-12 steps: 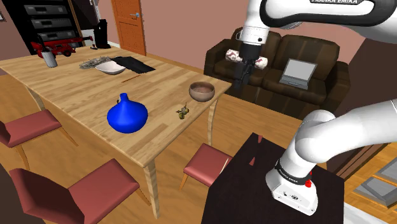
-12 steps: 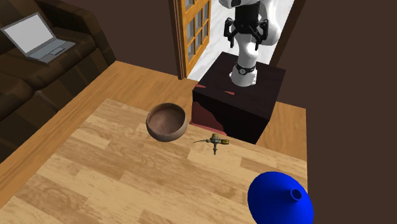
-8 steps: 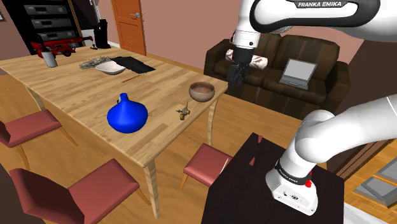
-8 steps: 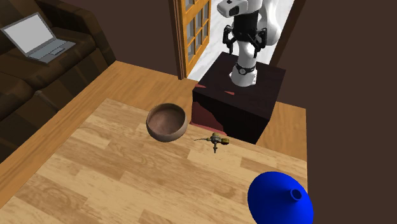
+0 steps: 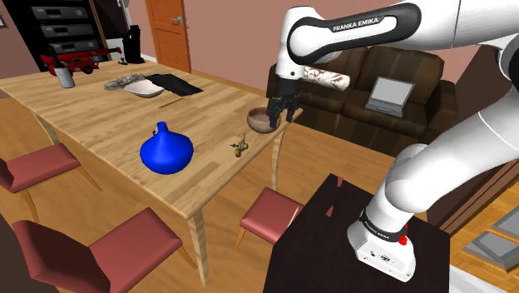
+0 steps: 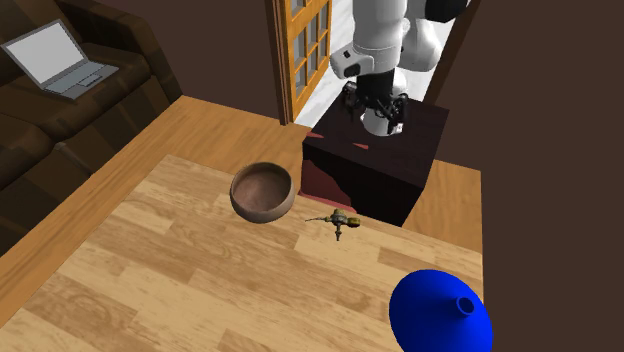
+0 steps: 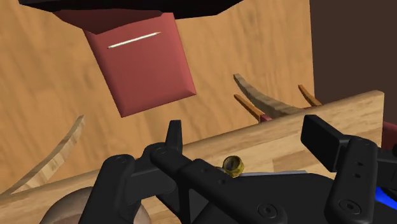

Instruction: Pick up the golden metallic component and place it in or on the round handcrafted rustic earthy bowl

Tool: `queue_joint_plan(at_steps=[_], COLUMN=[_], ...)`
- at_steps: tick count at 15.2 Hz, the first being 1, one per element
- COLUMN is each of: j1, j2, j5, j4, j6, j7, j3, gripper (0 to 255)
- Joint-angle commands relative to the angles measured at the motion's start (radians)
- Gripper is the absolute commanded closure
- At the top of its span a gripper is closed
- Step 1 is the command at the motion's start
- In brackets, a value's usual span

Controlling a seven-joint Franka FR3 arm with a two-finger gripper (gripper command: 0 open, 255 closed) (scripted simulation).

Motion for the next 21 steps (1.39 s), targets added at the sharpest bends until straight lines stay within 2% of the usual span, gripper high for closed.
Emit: queue_joint_plan(at_steps=[1,9,17,21], j1=[-0.003,-0.014,-0.008,-0.004], j2=[0.078,0.386,0.698,0.722], j5=[0.001,-0.023,-0.062,-0.062], j4=[0.022,0.177,0.411,0.399], j6=[0.057,0.207,0.280,0.317], j7=[0.033,0.157,0.275,0.277], j3=[0.014,0.039,0.027,0.027], gripper=[0,0,0,0])
